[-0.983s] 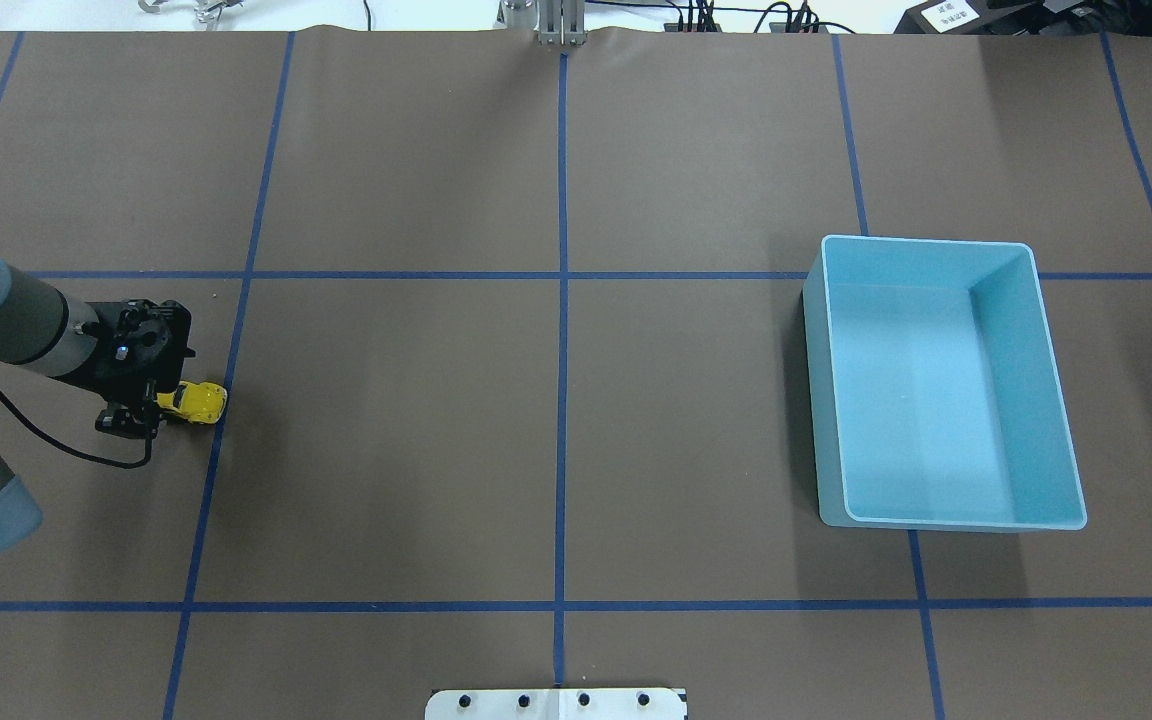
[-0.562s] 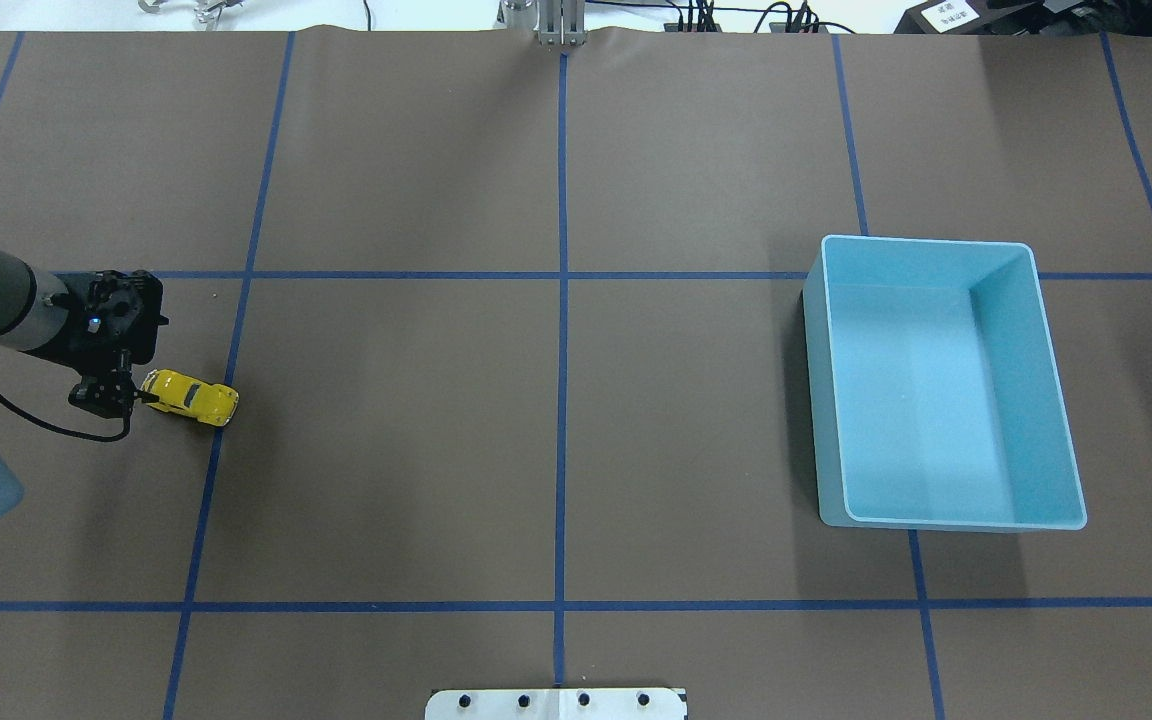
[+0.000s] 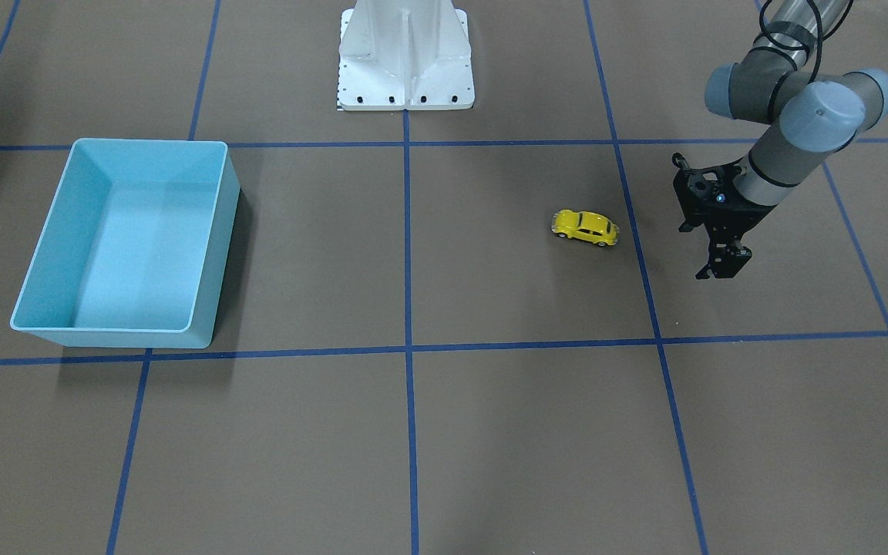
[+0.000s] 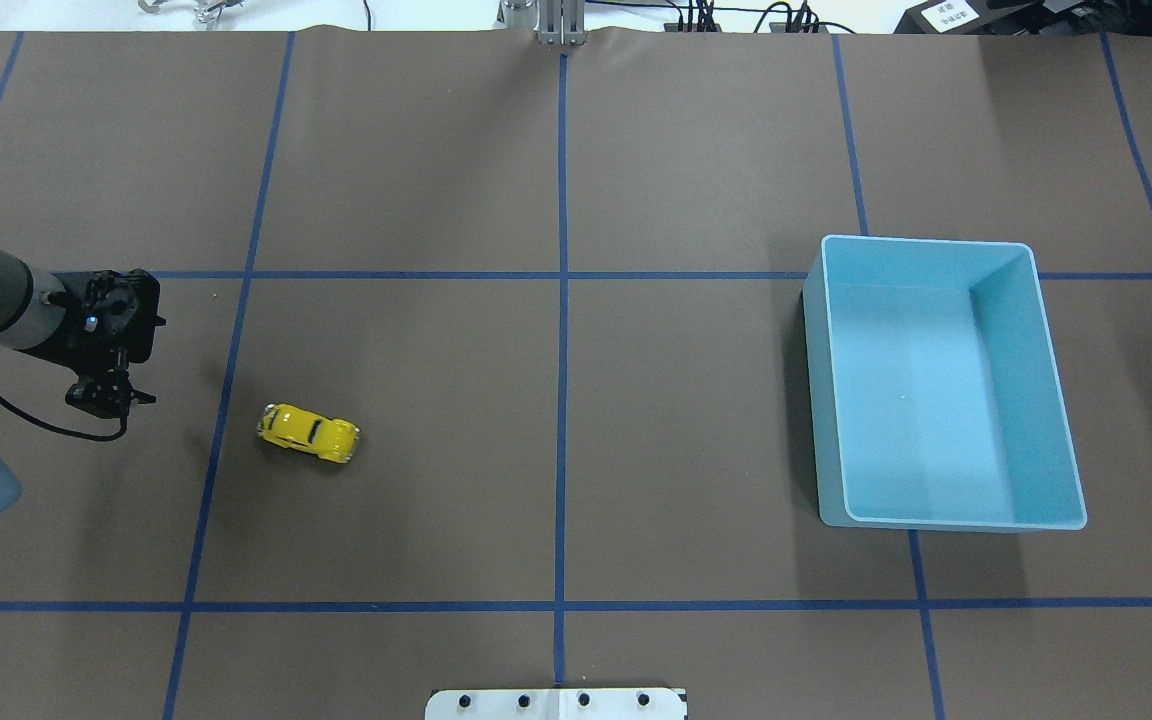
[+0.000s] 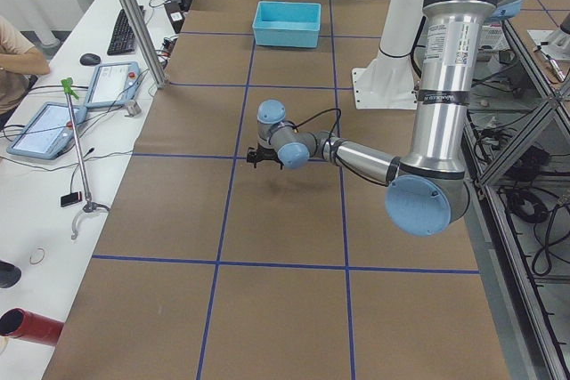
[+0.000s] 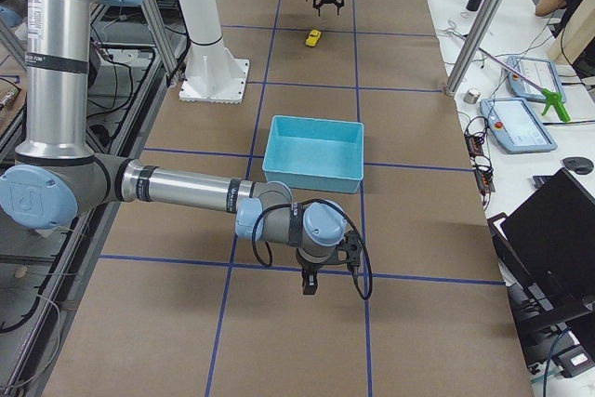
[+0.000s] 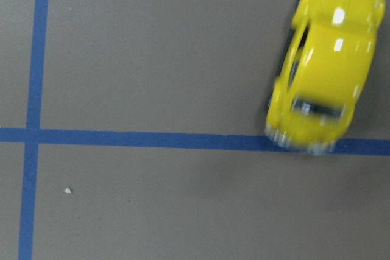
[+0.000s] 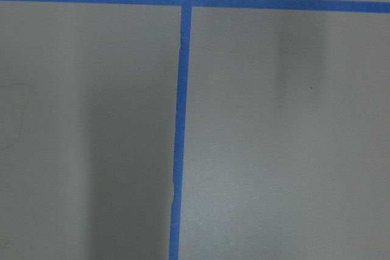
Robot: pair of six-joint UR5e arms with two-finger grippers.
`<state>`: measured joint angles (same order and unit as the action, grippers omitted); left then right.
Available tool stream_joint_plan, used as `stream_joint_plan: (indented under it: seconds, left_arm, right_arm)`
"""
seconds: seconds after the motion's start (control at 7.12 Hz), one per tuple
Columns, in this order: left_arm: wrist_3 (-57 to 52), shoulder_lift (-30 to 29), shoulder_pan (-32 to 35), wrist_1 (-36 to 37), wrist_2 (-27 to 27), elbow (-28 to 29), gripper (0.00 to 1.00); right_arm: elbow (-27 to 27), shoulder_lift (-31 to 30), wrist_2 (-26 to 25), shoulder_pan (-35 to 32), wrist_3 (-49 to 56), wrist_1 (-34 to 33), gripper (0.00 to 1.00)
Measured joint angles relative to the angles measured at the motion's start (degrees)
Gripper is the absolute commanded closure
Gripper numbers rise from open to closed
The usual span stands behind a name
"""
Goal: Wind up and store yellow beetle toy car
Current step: 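Raise and withdraw the left arm as the released car rolls away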
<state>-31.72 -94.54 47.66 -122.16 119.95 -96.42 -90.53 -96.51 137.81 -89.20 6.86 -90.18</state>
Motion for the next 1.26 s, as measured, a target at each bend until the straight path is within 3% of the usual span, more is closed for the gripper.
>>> stream_joint_plan:
  seconds: [0.84, 1.26]
  left_arm:
    - [0.2, -0.1, 1.3, 4.1, 0.3, -0.4, 0.00]
    - [0.4, 0.0, 8.8, 12.4, 3.3, -0.8, 0.00]
  right_arm:
    - [0.0, 0.0, 0.0, 0.0, 0.0, 0.1, 0.00]
    - [0.0, 0.0, 0.0, 0.0, 0.0, 0.1, 0.00]
